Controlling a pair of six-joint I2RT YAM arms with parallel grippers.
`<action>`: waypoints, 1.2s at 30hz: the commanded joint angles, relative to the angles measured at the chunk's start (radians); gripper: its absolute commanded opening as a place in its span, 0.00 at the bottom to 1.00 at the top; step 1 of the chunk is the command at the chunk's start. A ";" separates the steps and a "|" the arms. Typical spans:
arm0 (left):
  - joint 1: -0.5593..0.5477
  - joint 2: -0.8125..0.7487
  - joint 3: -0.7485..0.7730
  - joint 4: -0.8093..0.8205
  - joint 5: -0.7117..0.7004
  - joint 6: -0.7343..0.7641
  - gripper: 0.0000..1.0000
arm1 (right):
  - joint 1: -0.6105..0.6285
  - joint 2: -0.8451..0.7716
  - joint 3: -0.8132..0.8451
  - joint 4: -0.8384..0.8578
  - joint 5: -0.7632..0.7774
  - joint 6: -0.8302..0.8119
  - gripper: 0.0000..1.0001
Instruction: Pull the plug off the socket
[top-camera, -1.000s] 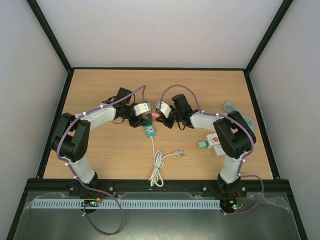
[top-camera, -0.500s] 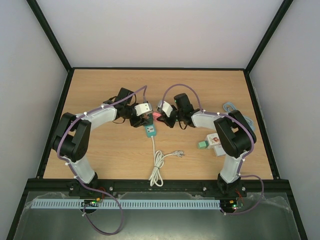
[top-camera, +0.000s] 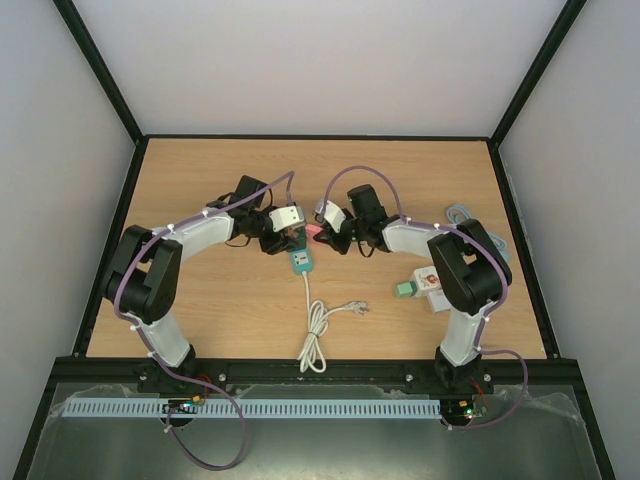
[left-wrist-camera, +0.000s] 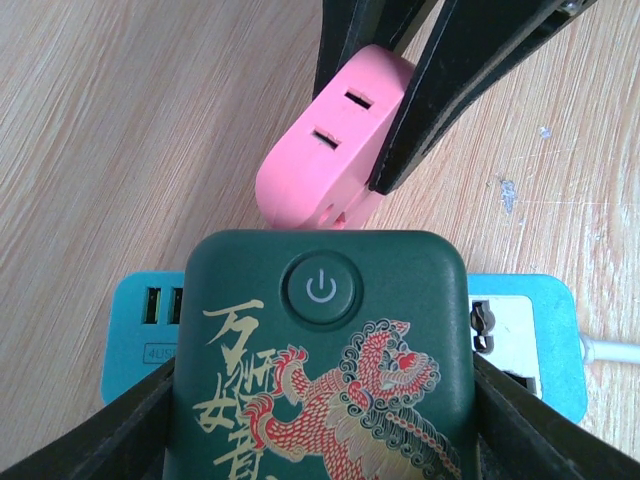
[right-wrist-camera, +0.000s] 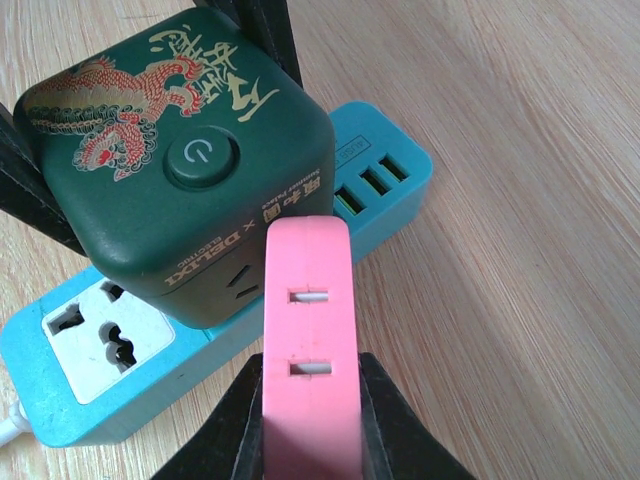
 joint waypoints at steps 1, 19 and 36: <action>0.013 0.019 -0.017 -0.105 -0.043 0.038 0.19 | -0.036 0.014 0.051 -0.007 0.095 -0.003 0.02; 0.016 0.024 -0.016 -0.108 -0.040 0.033 0.18 | -0.042 0.010 0.071 -0.054 0.191 -0.050 0.02; 0.018 0.030 -0.011 -0.102 -0.037 0.012 0.18 | -0.088 -0.005 0.066 -0.067 0.185 -0.042 0.02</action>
